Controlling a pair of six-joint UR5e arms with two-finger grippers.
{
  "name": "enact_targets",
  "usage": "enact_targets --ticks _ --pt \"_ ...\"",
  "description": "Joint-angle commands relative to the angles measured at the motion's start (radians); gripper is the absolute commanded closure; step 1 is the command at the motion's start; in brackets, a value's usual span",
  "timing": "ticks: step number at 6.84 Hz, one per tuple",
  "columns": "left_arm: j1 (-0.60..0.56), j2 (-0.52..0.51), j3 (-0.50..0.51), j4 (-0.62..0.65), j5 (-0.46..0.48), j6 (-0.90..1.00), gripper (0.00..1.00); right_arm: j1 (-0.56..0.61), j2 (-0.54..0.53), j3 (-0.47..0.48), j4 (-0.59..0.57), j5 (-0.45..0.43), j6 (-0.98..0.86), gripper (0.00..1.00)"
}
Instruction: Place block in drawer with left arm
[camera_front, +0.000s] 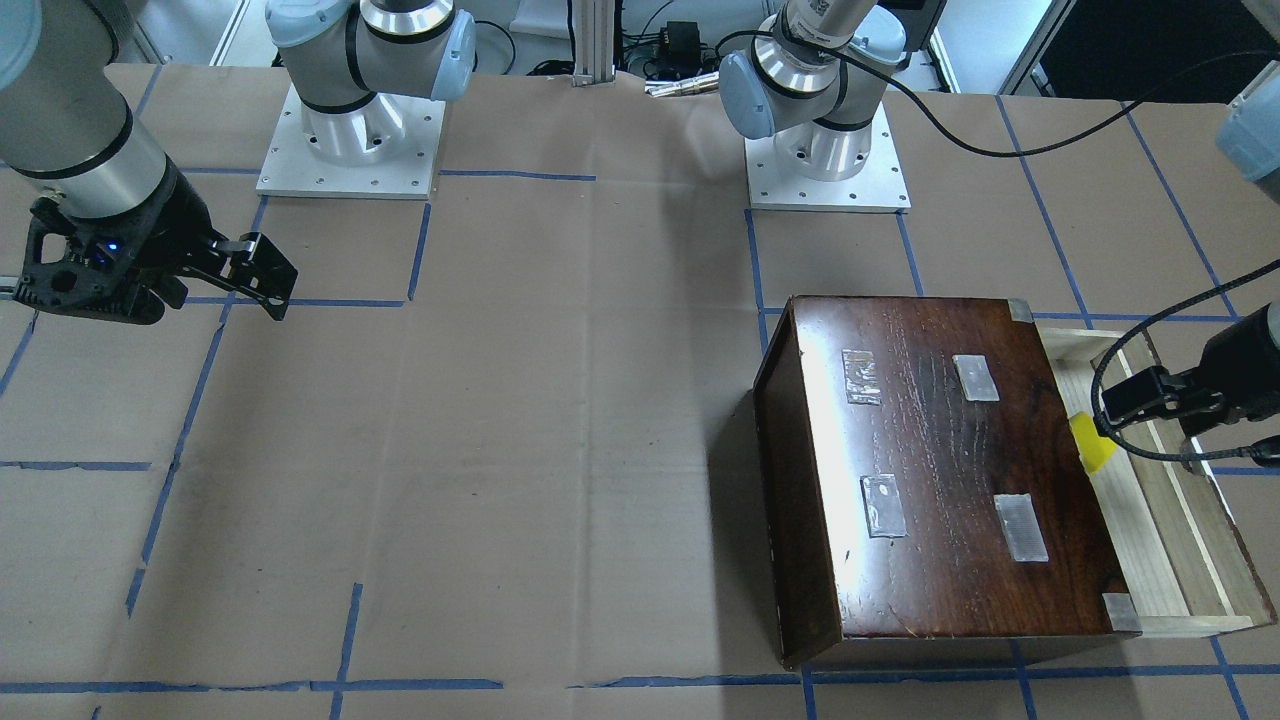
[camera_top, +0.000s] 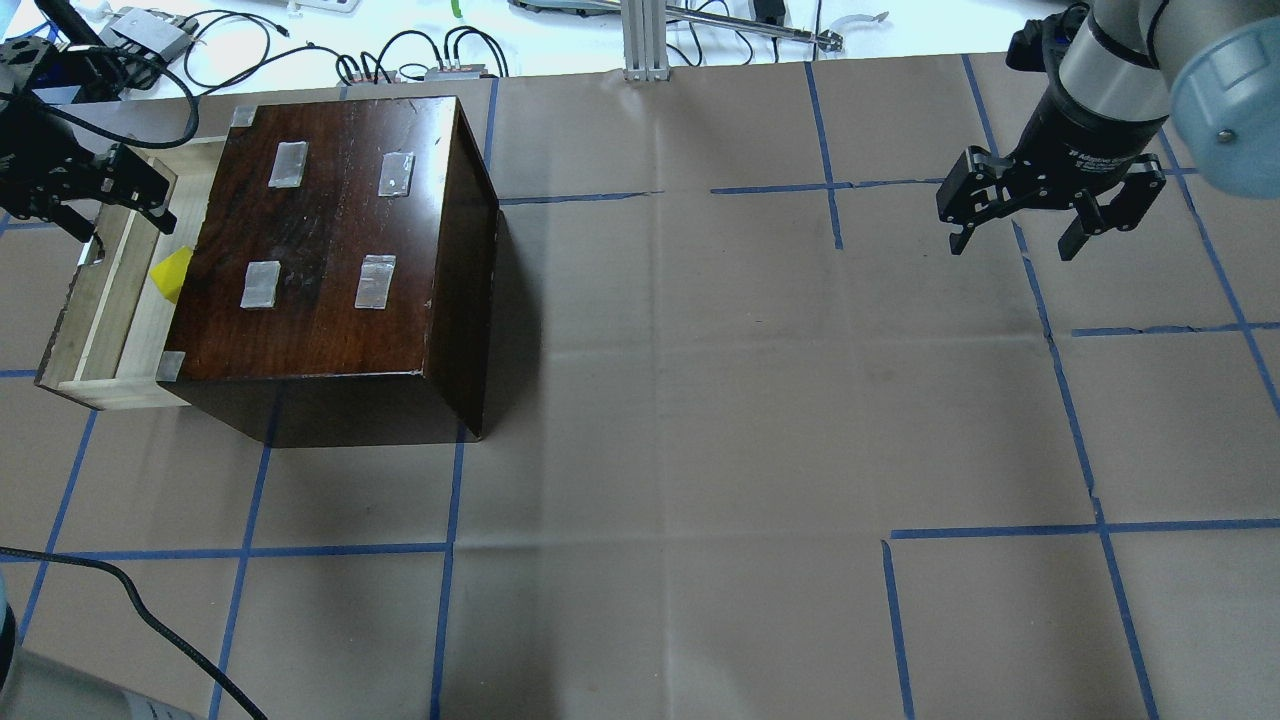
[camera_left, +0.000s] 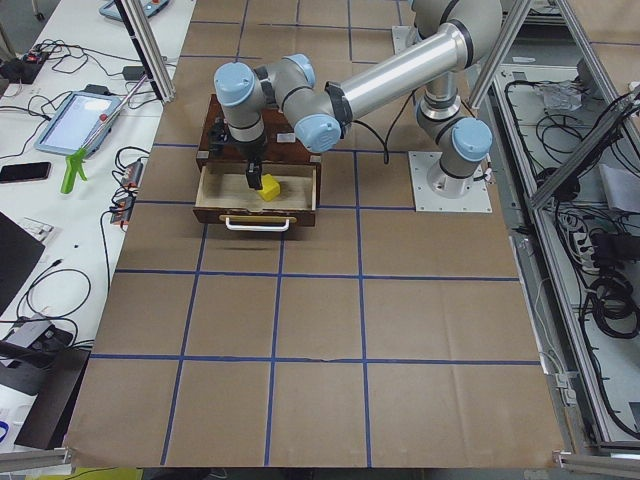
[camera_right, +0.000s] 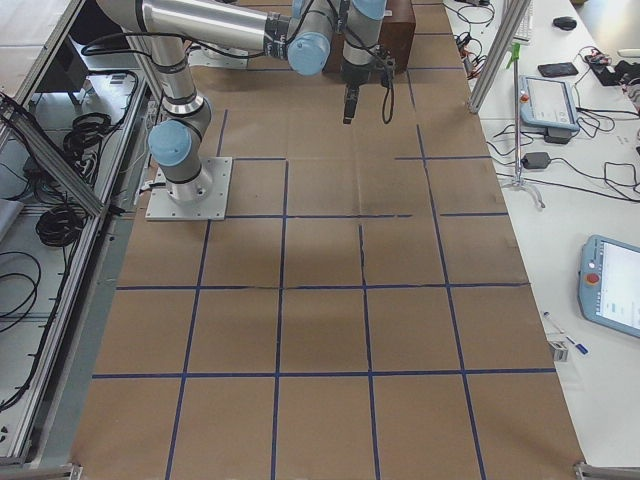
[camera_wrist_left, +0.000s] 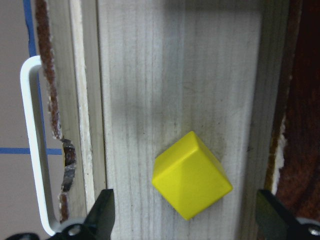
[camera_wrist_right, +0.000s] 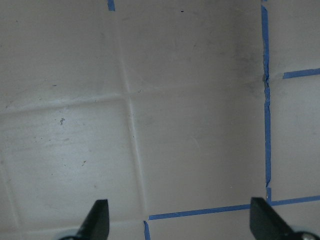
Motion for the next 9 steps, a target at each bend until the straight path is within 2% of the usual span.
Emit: enact_targets --ticks 1,6,8,9 --pt "-0.026 0.065 -0.005 -0.006 -0.004 -0.142 0.01 0.0 0.0 0.0 0.0 0.0 0.0 0.0" --pt "-0.308 0.139 -0.028 -0.02 -0.009 -0.512 0.01 0.0 0.0 0.0 0.0 0.0 0.001 0.0" --pt "-0.44 0.188 -0.078 -0.031 0.0 -0.519 0.01 0.0 0.0 0.0 0.0 0.0 0.001 0.0" --pt "-0.463 0.22 -0.118 -0.031 -0.001 -0.517 0.02 0.0 0.001 0.0 0.0 0.0 0.001 0.0"
